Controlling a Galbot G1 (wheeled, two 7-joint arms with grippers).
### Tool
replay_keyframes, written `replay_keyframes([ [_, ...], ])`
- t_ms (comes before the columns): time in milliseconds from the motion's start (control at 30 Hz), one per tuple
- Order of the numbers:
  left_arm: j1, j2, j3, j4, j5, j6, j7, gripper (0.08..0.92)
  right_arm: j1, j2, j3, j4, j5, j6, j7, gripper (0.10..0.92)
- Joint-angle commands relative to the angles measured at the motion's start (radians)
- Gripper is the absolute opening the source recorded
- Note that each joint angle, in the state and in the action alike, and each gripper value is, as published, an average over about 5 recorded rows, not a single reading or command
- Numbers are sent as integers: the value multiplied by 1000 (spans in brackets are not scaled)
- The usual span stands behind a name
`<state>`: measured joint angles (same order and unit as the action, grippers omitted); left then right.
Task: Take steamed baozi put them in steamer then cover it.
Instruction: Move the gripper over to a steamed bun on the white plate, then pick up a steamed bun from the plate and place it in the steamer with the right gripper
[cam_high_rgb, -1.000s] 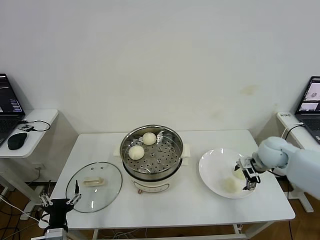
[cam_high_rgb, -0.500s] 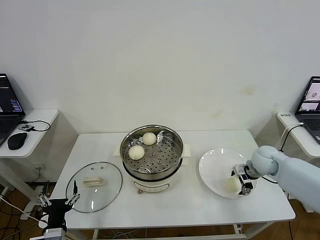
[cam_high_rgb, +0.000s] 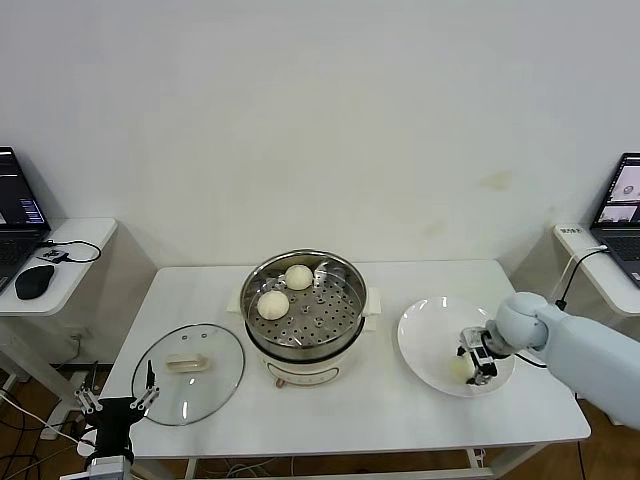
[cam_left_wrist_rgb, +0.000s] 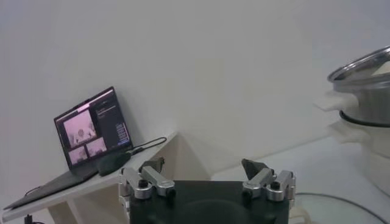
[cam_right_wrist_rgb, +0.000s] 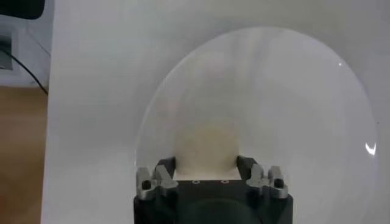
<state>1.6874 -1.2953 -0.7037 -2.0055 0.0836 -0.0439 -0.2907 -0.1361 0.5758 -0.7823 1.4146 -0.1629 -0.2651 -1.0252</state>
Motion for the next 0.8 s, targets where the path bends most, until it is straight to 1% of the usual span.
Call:
replay_keyframes([
  [33,0,1,0,-2,0,0,0,823,88,-10,-23,5,40,-1,-36,636],
  [233,0,7,-1,-4,-3,-1,-1,823,349,-45,-102,25,170,-6,-103,636],
  [367,1,11,-3,-6,-7,-2,-1,823,527,-18,-186,12,245,-8,-119,636],
  [567,2,11,2,-15,-6,-1,0,823,760,127,-310,-4,347,-29,-104,640],
  [800,9,9,-6,-22,-8,-3,-2,823,797,349,-348,0,426,-62,-19,648],
])
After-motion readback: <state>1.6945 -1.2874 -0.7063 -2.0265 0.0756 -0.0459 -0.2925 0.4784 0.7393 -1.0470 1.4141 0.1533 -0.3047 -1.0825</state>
